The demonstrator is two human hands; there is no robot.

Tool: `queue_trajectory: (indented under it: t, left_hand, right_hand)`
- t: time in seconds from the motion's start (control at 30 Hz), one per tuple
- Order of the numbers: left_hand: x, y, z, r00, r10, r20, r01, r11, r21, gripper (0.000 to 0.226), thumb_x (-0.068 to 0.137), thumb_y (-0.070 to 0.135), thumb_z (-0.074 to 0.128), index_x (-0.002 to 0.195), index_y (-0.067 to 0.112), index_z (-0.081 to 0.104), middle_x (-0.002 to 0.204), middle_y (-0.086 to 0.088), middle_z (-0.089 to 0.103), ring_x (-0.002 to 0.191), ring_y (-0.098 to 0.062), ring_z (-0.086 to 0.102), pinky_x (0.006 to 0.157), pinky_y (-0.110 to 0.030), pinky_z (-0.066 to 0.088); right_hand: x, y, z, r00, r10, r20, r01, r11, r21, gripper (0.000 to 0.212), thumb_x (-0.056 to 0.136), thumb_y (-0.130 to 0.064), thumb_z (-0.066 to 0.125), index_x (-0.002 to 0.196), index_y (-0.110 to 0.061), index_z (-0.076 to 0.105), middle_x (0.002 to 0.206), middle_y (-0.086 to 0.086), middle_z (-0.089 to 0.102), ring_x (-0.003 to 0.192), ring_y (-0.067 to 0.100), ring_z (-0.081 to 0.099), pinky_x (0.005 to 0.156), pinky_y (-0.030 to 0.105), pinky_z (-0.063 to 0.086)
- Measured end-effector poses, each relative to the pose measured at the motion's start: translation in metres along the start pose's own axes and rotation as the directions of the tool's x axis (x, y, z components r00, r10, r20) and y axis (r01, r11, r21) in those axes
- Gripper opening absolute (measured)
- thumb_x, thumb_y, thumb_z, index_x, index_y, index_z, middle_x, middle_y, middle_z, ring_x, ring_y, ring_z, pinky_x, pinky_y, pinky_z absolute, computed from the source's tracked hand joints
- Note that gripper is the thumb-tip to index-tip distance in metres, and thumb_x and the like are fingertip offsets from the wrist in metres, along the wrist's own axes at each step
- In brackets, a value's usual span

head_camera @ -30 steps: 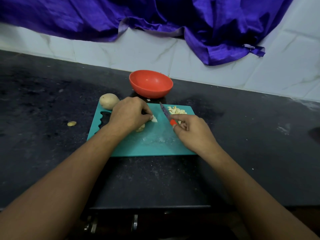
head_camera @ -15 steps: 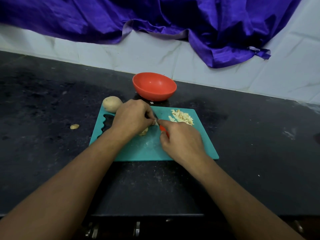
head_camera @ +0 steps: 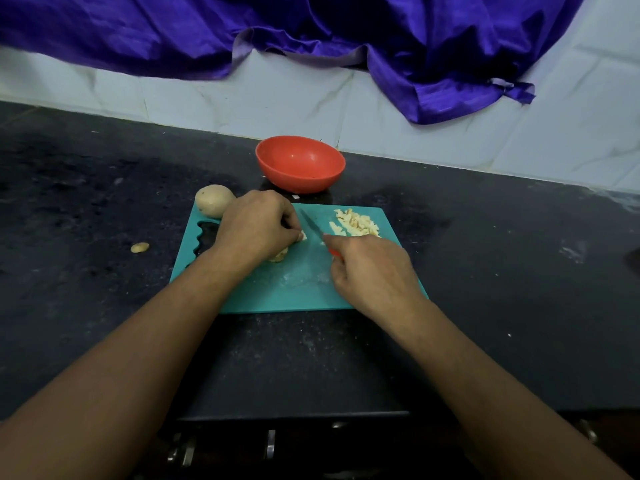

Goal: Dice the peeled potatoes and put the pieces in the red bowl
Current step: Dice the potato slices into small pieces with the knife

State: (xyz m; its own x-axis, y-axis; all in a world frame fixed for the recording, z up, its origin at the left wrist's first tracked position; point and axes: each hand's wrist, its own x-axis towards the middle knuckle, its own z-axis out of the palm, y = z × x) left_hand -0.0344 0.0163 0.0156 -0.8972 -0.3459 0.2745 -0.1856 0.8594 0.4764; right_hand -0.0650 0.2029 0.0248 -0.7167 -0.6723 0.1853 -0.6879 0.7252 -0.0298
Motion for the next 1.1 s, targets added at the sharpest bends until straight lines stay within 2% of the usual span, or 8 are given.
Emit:
queue_trajectory:
  t: [0.1,0.23,0.3,0.43,0.57,0.67,0.87,1.1]
  left_hand:
    - [0.000,0.000,0.000,1.000,-0.007,0.004,0.007,1.000,-0.007,0.012,0.081,0.033,0.085,0.074,0.029,0.076,0.072,0.022,0.066,0.079,-0.002,0.063,0.073,-0.030,0.053]
    - [0.003,-0.005,-0.002,0.999,-0.031,0.037,0.033,0.997,-0.074,0.012,0.079,0.032,0.087,0.074,0.031,0.076,0.073,0.022,0.068,0.078,0.002,0.062,0.076,-0.030,0.055]
    - [0.004,-0.008,-0.005,0.998,-0.053,0.044,0.059,0.990,-0.130,0.013,0.078,0.029,0.088,0.075,0.032,0.076,0.075,0.022,0.068,0.079,0.004,0.062,0.079,-0.029,0.056]
    - [0.006,-0.010,-0.005,0.997,-0.069,0.039,0.074,0.984,-0.162,0.017,0.077,0.023,0.089,0.073,0.032,0.075,0.073,0.020,0.069,0.077,0.004,0.064,0.080,-0.030,0.057]
    - [0.006,-0.010,-0.004,0.996,-0.078,0.040,0.084,0.985,-0.154,0.020,0.075,0.022,0.090,0.069,0.031,0.073,0.069,0.019,0.069,0.075,0.003,0.065,0.080,-0.033,0.059]
    - [0.007,-0.011,-0.004,0.995,-0.091,0.031,0.095,0.983,-0.158,0.021,0.074,0.023,0.090,0.068,0.029,0.071,0.068,0.017,0.069,0.072,0.001,0.065,0.078,-0.035,0.059]
    - [0.007,-0.009,-0.001,0.993,-0.117,0.001,0.116,0.981,-0.157,0.030,0.075,0.020,0.089,0.077,0.027,0.060,0.071,0.012,0.065,0.072,-0.002,0.061,0.073,-0.035,0.056]
    - [0.005,-0.007,0.001,0.994,-0.110,-0.018,0.107,0.985,-0.134,0.031,0.076,0.021,0.087,0.077,0.028,0.057,0.073,0.012,0.064,0.074,-0.003,0.060,0.066,-0.030,0.047]
  right_hand:
    - [0.000,0.014,-0.001,0.997,0.083,-0.002,-0.083,0.995,0.054,0.048,0.101,-0.031,0.046,0.148,-0.042,0.051,0.113,0.000,0.070,0.102,0.023,0.064,0.077,0.036,0.047]
    - [0.002,0.022,0.001,0.989,0.149,0.006,-0.143,0.936,0.322,0.045,0.096,-0.027,0.055,0.138,-0.040,0.062,0.060,-0.010,0.054,0.058,0.010,0.053,0.060,0.031,0.045]
    - [0.002,0.022,0.003,0.986,0.163,-0.043,-0.136,0.922,0.362,0.044,0.095,-0.026,0.056,0.136,-0.039,0.064,0.050,-0.009,0.046,0.049,0.012,0.047,0.054,0.029,0.039]
    - [0.003,0.005,0.003,0.990,0.126,-0.057,-0.102,0.944,0.314,0.046,0.095,-0.029,0.054,0.139,-0.039,0.061,0.057,-0.008,0.044,0.059,0.011,0.048,0.059,0.031,0.042]
    - [0.008,-0.012,0.006,0.997,0.069,-0.037,-0.058,0.970,0.236,0.047,0.097,-0.034,0.051,0.143,-0.041,0.056,0.084,-0.003,0.067,0.082,0.019,0.062,0.068,0.033,0.048]
    - [0.012,-0.016,0.007,0.997,0.066,-0.037,-0.057,0.980,0.193,0.046,0.098,-0.035,0.050,0.144,-0.042,0.054,0.095,-0.003,0.071,0.090,0.021,0.065,0.068,0.033,0.044]
    - [0.014,-0.021,0.009,0.997,0.053,-0.047,-0.044,0.985,0.165,0.045,0.100,-0.036,0.049,0.145,-0.042,0.052,0.094,-0.004,0.068,0.077,0.017,0.057,0.064,0.031,0.042]
    - [0.014,-0.023,0.005,0.999,-0.029,-0.038,0.031,0.998,0.054,0.048,0.102,-0.030,0.048,0.149,-0.038,0.049,0.105,0.003,0.068,0.096,0.024,0.063,0.069,0.034,0.039]
